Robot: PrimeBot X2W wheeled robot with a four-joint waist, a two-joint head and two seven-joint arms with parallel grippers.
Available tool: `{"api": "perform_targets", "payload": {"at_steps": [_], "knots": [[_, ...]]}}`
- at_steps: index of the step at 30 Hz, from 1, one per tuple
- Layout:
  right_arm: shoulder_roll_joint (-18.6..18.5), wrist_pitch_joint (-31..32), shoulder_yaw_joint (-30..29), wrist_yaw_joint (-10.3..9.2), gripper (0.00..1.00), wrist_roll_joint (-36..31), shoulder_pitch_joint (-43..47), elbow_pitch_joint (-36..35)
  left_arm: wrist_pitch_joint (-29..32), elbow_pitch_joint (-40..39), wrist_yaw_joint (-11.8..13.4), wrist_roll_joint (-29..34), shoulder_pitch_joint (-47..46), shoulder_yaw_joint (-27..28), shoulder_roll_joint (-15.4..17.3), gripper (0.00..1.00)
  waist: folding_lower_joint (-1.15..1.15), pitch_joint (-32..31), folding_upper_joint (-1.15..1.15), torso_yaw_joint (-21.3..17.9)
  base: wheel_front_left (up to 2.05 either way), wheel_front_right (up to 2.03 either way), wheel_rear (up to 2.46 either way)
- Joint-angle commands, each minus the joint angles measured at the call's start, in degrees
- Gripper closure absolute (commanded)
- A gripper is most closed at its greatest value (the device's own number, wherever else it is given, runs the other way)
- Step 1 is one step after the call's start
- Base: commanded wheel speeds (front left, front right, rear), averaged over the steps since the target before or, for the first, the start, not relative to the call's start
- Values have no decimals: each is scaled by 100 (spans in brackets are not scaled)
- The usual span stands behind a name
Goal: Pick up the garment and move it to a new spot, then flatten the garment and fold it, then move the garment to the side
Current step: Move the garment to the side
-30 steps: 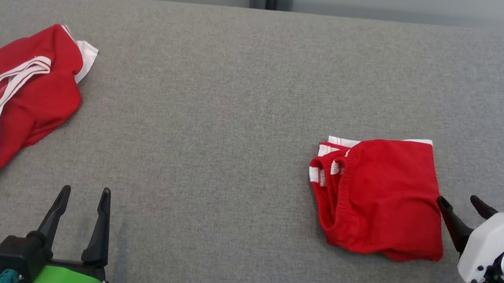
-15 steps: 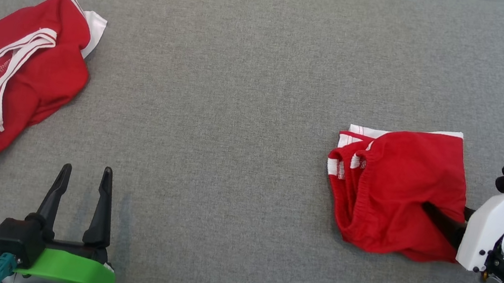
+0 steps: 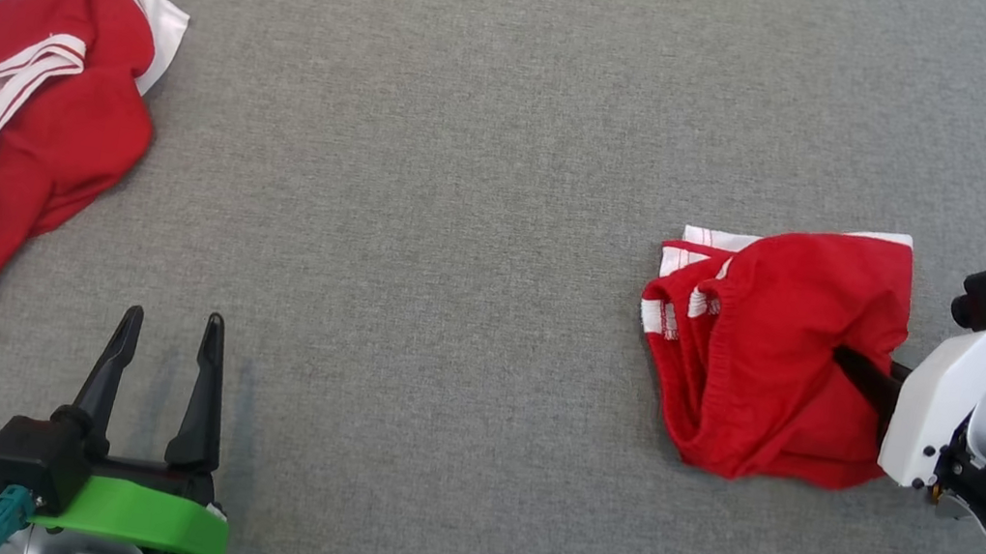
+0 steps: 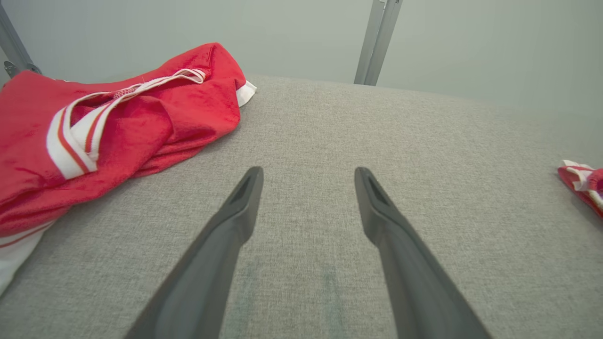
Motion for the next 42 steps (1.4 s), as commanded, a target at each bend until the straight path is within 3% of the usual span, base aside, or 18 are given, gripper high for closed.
{"api": "perform_targets", "payload": {"at_steps": [1, 5, 7, 13, 19, 29, 42], "knots": [[-45, -65, 23, -4, 100, 12, -131, 40, -15, -27, -17, 49, -98, 11, -3, 0, 0, 74, 0, -104, 0, 0, 0], [-124, -147, 160, -4, 100, -88, -387, 125, -15, -176, -17, 81, -196, -5, 11, 0, 0, 216, 0, -341, 0, 0, 0], [-184, -288, 395, -4, 100, -299, -751, 222, -8, -396, -17, 113, -284, 21, 108, 0, 0, 394, 0, -748, 0, 0, 0], [-220, -593, 587, -4, 100, -592, -1509, 608, -8, -715, -17, 179, -541, -133, 298, 0, 0, 831, 0, -1345, 0, 0, 0], [-274, -966, 497, -4, 100, -841, -2356, 1284, -6, -819, -17, 280, -778, -315, 617, 0, 0, 1300, 0, -1671, 0, 0, 0], [-785, -1298, 238, -4, 100, -1279, -3134, 2385, 47, -1248, 77, 287, -819, -188, 860, 0, 0, 1654, 0, -1640, 0, 0, 0], [-1135, -1829, 687, -4, 100, -1763, -3851, 3262, 121, -1632, 200, 240, -558, -194, 887, 0, 0, 1703, 0, -1360, 0, 0, 0]]}}
